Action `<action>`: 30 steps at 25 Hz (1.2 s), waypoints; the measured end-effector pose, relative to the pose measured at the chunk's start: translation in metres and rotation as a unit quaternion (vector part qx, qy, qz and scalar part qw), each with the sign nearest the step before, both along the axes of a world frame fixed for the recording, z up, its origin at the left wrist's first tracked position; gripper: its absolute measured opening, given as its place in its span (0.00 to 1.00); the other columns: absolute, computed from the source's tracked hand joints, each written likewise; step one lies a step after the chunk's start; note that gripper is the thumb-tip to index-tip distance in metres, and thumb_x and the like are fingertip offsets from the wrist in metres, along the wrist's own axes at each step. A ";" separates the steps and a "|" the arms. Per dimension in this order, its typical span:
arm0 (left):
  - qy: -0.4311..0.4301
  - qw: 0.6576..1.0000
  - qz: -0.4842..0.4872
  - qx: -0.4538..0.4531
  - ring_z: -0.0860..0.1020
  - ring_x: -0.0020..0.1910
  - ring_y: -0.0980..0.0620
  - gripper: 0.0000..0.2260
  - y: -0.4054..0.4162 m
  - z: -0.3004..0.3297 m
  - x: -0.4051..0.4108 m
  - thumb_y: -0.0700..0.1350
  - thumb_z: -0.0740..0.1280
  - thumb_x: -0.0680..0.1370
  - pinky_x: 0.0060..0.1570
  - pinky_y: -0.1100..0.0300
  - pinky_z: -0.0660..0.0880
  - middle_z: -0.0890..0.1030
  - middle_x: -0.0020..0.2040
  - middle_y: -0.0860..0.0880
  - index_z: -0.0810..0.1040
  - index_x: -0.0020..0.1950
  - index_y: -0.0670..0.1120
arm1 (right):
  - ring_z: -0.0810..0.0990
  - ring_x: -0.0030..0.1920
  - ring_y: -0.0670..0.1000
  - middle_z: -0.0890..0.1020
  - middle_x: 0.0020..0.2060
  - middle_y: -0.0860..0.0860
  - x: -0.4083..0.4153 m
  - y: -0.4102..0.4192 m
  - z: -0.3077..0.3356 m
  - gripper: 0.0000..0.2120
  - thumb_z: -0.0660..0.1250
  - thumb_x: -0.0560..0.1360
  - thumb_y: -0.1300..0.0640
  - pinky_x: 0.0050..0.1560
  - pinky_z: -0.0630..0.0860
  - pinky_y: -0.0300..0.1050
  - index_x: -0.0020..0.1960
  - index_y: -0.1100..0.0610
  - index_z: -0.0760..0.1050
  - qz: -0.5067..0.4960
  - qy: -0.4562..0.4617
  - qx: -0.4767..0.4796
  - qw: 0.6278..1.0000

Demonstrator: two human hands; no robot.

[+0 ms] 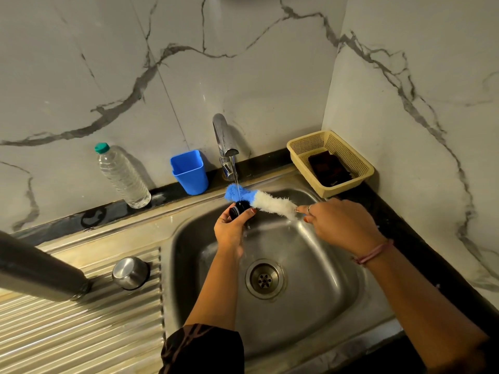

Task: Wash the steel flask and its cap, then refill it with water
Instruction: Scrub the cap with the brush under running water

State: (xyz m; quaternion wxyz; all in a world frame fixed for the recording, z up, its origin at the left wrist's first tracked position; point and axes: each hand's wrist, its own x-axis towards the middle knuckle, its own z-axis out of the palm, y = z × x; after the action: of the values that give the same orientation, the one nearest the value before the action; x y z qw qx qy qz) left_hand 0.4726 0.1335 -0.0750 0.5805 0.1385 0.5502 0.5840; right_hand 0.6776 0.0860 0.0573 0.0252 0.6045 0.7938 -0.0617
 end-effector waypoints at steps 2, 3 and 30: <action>-0.006 1.000 0.008 -0.011 0.83 0.41 0.50 0.22 -0.002 0.002 -0.003 0.36 0.78 0.68 0.34 0.62 0.79 0.84 0.53 0.42 0.79 0.61 0.43 | 0.78 0.40 0.52 0.79 0.39 0.52 0.007 0.002 -0.001 0.14 0.55 0.81 0.50 0.42 0.75 0.46 0.57 0.53 0.77 -0.013 0.014 -0.029 0.999; -0.017 1.000 0.018 -0.018 0.81 0.36 0.53 0.22 -0.003 0.002 -0.005 0.36 0.78 0.68 0.30 0.65 0.77 0.84 0.52 0.41 0.79 0.61 0.42 | 0.76 0.36 0.49 0.76 0.35 0.49 0.014 0.003 0.002 0.14 0.56 0.81 0.50 0.39 0.73 0.43 0.56 0.55 0.77 -0.018 0.022 -0.042 0.999; -0.166 0.984 0.022 -0.061 0.82 0.44 0.49 0.15 -0.001 0.010 0.001 0.47 0.75 0.73 0.40 0.63 0.80 0.84 0.50 0.42 0.80 0.55 0.41 | 0.80 0.40 0.50 0.83 0.46 0.52 -0.009 0.000 -0.022 0.15 0.57 0.81 0.49 0.45 0.79 0.46 0.62 0.52 0.76 -0.048 0.109 -0.059 0.991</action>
State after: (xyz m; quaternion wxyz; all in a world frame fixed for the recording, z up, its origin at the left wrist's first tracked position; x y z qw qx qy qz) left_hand 0.4739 0.1325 -0.0650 0.6580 -0.0081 0.4834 0.5773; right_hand 0.6683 0.0861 0.0351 -0.0289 0.6288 0.7571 -0.1748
